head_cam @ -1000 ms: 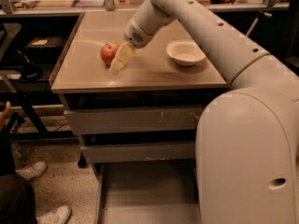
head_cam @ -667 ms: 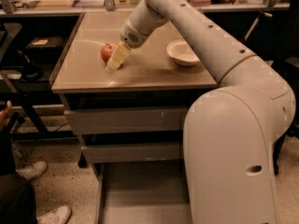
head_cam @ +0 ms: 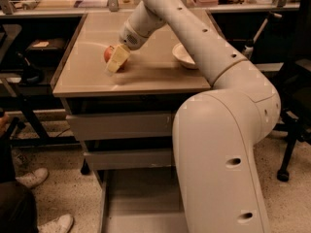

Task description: Place apple into bottom drawer

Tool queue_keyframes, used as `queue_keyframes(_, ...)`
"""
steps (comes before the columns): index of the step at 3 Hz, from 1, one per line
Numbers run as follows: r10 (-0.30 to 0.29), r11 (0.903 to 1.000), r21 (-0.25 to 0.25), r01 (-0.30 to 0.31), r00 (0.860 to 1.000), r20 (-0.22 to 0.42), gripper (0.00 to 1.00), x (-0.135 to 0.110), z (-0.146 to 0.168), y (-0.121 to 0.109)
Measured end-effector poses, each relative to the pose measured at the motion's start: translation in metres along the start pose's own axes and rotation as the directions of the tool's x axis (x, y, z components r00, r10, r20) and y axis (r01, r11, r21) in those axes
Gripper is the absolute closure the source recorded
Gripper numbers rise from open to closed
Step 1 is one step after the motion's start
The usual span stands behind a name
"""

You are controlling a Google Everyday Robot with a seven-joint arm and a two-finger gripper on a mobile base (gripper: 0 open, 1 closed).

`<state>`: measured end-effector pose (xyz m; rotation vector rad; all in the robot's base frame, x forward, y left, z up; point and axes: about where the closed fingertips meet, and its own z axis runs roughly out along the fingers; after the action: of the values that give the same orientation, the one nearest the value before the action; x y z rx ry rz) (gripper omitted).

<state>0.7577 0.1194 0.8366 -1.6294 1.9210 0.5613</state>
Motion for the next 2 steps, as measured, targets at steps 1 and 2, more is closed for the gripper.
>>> queue_keyframes(1, -0.013, 0.9999, 0.003, 0.013, 1.0, 0.006, 0.18, -0.0018, 0.0055, -0.0028)
queue_keyframes(2, -0.013, 0.9999, 0.003, 0.013, 1.0, 0.006, 0.42, -0.0018, 0.0056, -0.0028)
